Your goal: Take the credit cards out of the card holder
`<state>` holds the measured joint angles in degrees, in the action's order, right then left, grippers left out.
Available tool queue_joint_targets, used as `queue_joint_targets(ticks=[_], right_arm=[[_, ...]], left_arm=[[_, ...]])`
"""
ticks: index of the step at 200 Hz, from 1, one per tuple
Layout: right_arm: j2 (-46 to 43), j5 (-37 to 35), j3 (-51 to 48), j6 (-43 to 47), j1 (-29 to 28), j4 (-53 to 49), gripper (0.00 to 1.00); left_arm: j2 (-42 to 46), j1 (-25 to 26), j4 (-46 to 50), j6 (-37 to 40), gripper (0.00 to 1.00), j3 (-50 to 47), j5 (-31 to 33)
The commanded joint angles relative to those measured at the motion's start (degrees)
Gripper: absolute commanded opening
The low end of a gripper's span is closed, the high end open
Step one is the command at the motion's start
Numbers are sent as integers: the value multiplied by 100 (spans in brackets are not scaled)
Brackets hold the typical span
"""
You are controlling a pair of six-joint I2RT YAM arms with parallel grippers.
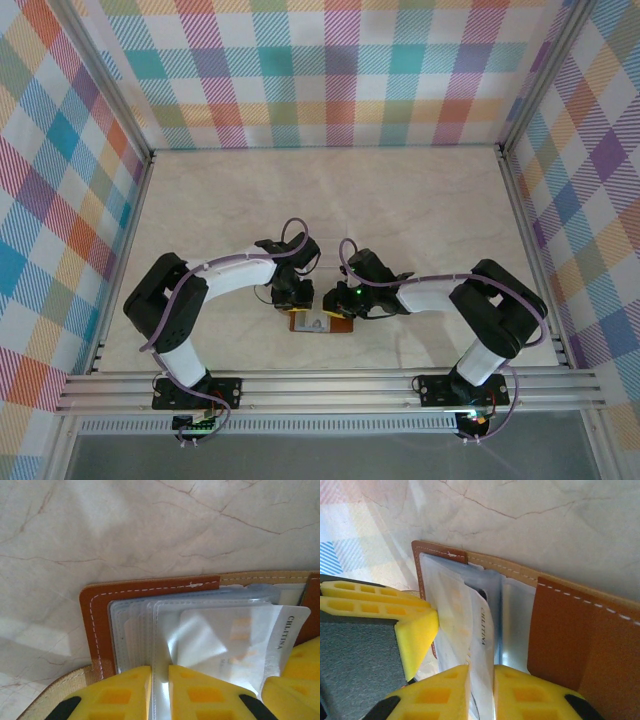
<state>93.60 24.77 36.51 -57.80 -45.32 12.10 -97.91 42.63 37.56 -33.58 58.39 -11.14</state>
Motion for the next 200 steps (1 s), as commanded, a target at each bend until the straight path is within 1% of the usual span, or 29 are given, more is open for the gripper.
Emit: queue_joint_targets(ticks=[1,38,100,135,163,200], right_arm=[[18,194,-98,-98,41,390,20],[-31,101,-92,-38,50,179,14],[-368,-682,127,446,58,-1587,9],[-729,-950,217,656,58,-2204,7],[-968,-1027,369,900,69,-2571,6],[-1273,-1236,745,1350,59,-3322,5]], left_arm=[[-299,91,164,31,17,-132,148],[-315,95,190,36,17,-100,194],[-265,88,349,63,17,-148,464],[-225,95,329,41,17,-204,459],[-126,95,294,1,17,-230,415],[263,98,250,-146,17,-362,375]])
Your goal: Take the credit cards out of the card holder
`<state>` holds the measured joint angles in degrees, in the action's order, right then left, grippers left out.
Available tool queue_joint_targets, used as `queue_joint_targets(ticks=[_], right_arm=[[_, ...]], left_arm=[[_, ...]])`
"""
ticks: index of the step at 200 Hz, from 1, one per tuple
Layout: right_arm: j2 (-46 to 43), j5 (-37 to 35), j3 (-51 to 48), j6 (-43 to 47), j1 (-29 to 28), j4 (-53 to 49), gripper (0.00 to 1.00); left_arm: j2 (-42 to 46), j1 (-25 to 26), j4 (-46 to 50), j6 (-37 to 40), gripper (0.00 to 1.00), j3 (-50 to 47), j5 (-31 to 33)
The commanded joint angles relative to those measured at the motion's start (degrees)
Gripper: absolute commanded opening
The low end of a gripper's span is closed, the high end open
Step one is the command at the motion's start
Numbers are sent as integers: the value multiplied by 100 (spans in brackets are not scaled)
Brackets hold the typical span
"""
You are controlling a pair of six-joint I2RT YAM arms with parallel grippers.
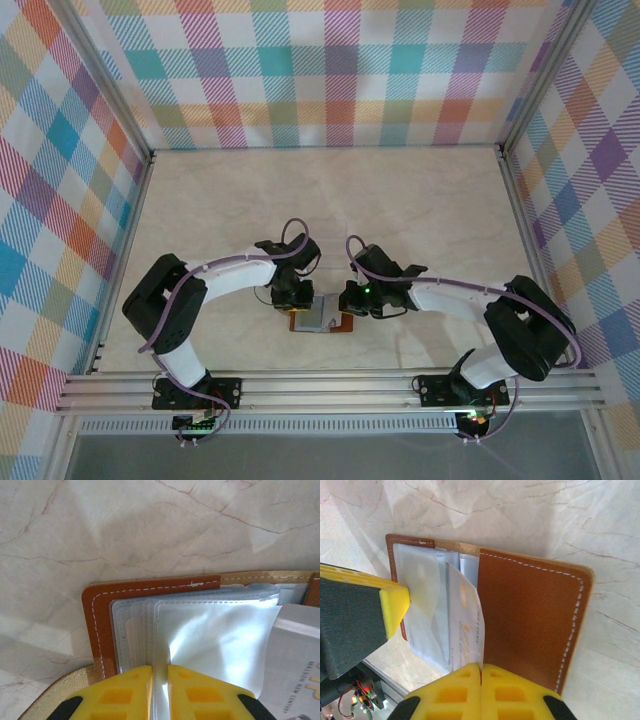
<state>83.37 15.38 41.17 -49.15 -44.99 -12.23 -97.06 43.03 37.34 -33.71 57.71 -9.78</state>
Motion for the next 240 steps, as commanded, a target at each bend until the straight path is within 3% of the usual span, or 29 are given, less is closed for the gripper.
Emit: queue_joint_targets(ticks=[1,38,56,104,181,240], right_arm=[[-260,-306,287,498,30,-901,5],[-368,-611,805,1469,51,-1600,6],[-282,-889,1178,2124,61,-1940,0],[17,-1066,2346,4940,109,-2729,0],[1752,-1643,4926,8509,419,-4464,0],[3288,-1368,6801,9607,623,-5478,0]], left_arm=[[191,58,264,-134,17,-299,235],[548,58,112,-169,23,-282,110],[660,50,208,-156,23,-157,249],[1035,-87,399,-242,24,-103,660],[1900,-774,454,-188,25,-560,452],[2134,-979,747,-43,25,-586,452]])
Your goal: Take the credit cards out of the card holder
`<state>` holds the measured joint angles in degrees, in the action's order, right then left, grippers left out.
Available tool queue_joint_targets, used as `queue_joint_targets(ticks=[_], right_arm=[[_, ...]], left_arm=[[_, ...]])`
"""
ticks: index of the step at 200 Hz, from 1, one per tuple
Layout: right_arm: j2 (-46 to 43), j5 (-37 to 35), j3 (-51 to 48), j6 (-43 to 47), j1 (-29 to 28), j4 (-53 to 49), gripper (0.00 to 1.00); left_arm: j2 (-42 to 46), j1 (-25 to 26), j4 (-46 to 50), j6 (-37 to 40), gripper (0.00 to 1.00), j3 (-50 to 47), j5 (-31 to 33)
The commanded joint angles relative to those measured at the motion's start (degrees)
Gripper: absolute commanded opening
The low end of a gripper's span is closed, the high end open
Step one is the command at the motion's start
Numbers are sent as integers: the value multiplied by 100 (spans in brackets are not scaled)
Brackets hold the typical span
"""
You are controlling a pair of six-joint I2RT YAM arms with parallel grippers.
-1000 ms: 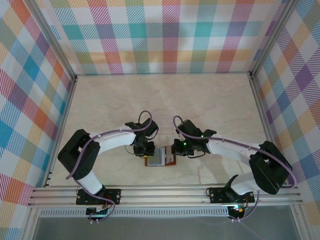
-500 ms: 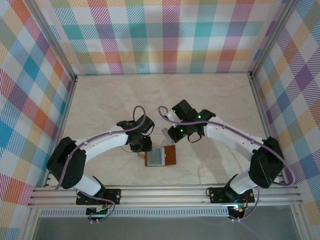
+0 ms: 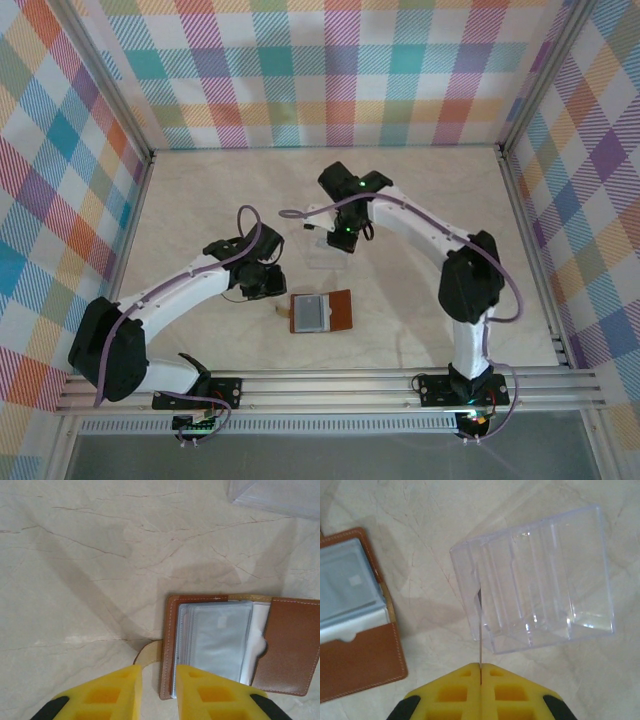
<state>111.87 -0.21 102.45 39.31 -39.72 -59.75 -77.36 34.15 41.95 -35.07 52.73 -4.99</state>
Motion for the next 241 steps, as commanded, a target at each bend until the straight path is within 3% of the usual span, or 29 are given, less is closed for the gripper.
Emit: queue_joint_targets(ticks=[1,69,177,194,208,241], right_arm=[[470,198,702,762,101,-747,0],[1670,466,2102,1043,211,-1481,0],[2324,965,2269,1261,202,-1851,0],[2380,953,2295,1256,202,-1852,6],[2394,897,2331,1257,202,-1818,16],[2157,718,2319,1159,209,-1550,25]], left_arm=[[171,-97,286,90,25,-87,-27],[68,-172,305,111,25,-149,-89],[-149,-198,277,195,25,-111,-126],[-188,-198,253,217,25,-108,-141],[-226,-198,227,219,25,-109,-157],[-336,-199,184,233,26,-50,-203]])
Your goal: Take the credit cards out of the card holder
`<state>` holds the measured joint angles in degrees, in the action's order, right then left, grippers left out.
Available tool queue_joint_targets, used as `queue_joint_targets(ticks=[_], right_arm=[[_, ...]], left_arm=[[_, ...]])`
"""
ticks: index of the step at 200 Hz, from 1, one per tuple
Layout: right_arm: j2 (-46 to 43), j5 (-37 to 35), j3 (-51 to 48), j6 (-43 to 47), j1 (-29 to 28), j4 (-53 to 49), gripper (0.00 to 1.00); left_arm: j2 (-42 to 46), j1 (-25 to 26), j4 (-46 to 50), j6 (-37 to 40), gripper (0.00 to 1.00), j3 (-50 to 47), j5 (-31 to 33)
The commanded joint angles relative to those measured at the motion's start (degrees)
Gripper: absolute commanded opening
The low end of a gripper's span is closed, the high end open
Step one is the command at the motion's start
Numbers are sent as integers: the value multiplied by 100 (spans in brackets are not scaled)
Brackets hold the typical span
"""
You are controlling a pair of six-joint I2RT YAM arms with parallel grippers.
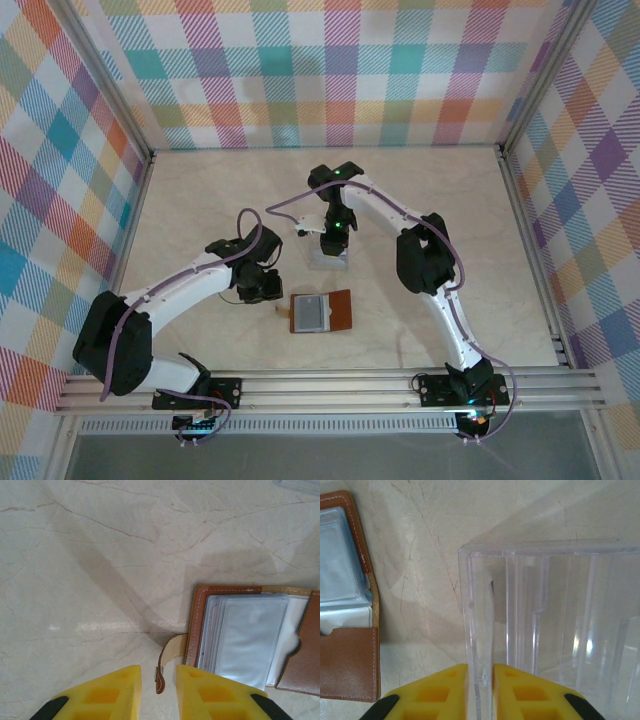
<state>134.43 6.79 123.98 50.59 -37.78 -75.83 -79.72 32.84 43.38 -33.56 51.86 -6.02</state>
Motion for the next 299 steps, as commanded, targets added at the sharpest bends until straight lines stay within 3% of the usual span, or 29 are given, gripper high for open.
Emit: queue_joint_targets(ticks=[1,32,97,172,194,234,264,299], right_arm=[[-113,13,164,22,15,68,26],[-451,-245,-40,-95,14,537,33],[-711,-655,-426,-174,15,1184,35],[-755,-482,-863,-519,-8,1422,40],[-1083,-481,-1113,-1186,-38,1792,42],[-2055,-858,-2116,-3679,-103,2841,44],[-3018,-577,-3209,-5589,-199,3473,42],[-3758,294,-4219,-7526,-236,3865,37]], left_arm=[[-98,-68,41,80,26,45,-101],[-94,-67,59,111,26,63,-73],[-16,-67,31,89,26,-21,-48],[-95,-71,-132,104,24,-9,-287],[-138,-67,-290,84,23,-4,-525],[-200,-67,-593,44,21,-14,-912],[-315,-59,-704,44,20,-7,-1153],[-482,-50,-783,29,16,-68,-1265]])
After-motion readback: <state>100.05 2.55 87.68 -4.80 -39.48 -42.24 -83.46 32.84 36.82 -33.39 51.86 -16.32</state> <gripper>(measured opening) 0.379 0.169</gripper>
